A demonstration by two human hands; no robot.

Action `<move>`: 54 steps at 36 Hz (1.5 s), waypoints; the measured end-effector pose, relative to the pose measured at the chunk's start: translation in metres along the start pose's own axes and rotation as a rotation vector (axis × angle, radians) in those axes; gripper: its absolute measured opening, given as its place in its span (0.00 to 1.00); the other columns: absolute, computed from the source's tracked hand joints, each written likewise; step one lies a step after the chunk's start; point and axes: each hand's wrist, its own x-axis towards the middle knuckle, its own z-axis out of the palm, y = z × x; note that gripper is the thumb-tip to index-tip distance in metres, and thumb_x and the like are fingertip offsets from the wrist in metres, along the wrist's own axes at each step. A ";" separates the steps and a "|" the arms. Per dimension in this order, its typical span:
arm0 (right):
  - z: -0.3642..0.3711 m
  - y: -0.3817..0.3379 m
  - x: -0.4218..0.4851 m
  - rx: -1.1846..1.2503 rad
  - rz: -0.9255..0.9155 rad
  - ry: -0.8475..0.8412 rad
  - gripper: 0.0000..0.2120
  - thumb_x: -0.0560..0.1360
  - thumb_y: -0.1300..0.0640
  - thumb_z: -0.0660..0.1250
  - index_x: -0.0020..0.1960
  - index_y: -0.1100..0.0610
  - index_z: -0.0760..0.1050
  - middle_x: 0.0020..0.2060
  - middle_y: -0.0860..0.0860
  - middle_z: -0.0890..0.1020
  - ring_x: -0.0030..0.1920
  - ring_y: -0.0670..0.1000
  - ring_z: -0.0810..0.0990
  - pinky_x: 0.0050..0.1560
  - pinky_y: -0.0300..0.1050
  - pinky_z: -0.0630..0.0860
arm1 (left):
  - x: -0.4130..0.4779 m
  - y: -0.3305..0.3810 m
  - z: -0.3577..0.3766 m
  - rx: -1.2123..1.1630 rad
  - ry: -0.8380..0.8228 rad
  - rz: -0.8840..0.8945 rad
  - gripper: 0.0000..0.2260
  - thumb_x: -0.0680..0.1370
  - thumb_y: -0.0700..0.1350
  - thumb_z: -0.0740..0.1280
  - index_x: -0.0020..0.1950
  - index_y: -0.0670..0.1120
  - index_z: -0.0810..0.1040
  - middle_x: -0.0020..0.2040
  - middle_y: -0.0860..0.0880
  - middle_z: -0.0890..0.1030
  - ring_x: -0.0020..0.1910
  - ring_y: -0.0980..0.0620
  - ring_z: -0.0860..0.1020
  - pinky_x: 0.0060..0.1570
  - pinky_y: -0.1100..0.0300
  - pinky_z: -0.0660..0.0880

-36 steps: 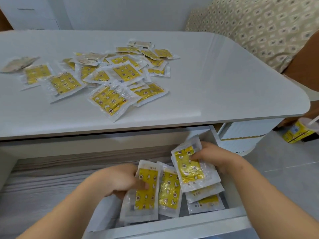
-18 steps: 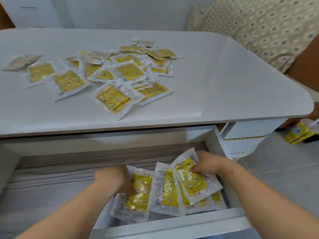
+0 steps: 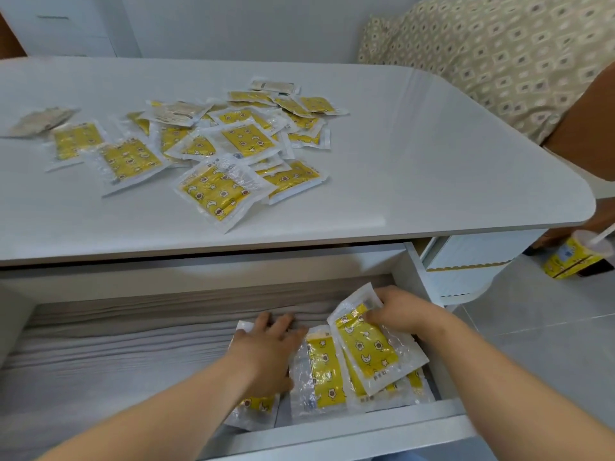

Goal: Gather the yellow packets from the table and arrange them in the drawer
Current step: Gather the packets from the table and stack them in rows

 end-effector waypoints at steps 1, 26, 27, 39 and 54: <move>-0.001 -0.001 -0.001 0.006 -0.005 0.008 0.14 0.78 0.59 0.62 0.63 0.56 0.73 0.55 0.52 0.79 0.54 0.52 0.78 0.54 0.45 0.74 | -0.002 -0.001 0.000 0.007 0.021 -0.001 0.35 0.77 0.55 0.62 0.77 0.57 0.44 0.78 0.52 0.44 0.76 0.42 0.45 0.70 0.42 0.56; 0.052 -0.069 0.008 -0.174 -0.059 -0.181 0.06 0.75 0.63 0.64 0.51 0.57 0.72 0.41 0.53 0.76 0.36 0.51 0.76 0.27 0.36 0.72 | -0.013 -0.061 -0.004 -0.129 0.019 -0.085 0.32 0.71 0.44 0.70 0.70 0.61 0.60 0.68 0.51 0.64 0.66 0.48 0.63 0.61 0.55 0.68; 0.056 -0.070 0.009 -0.211 -0.058 -0.179 0.09 0.75 0.62 0.65 0.55 0.57 0.73 0.46 0.55 0.77 0.36 0.51 0.76 0.26 0.35 0.73 | -0.015 -0.064 -0.001 -0.156 0.037 -0.079 0.33 0.71 0.45 0.69 0.71 0.62 0.58 0.69 0.52 0.63 0.67 0.48 0.62 0.63 0.54 0.67; 0.037 -0.053 0.007 -0.643 -0.105 -0.033 0.26 0.71 0.48 0.70 0.67 0.46 0.66 0.65 0.51 0.68 0.69 0.55 0.63 0.68 0.53 0.60 | -0.003 -0.033 -0.003 -0.287 0.098 0.053 0.28 0.75 0.54 0.66 0.73 0.60 0.60 0.74 0.54 0.59 0.72 0.49 0.55 0.71 0.47 0.55; 0.024 -0.035 0.009 -0.618 0.046 -0.009 0.16 0.77 0.61 0.61 0.62 0.48 0.71 0.65 0.53 0.68 0.66 0.55 0.66 0.64 0.49 0.69 | 0.000 -0.026 -0.003 -0.238 0.109 0.064 0.31 0.75 0.56 0.64 0.76 0.57 0.54 0.75 0.54 0.57 0.72 0.49 0.54 0.70 0.47 0.52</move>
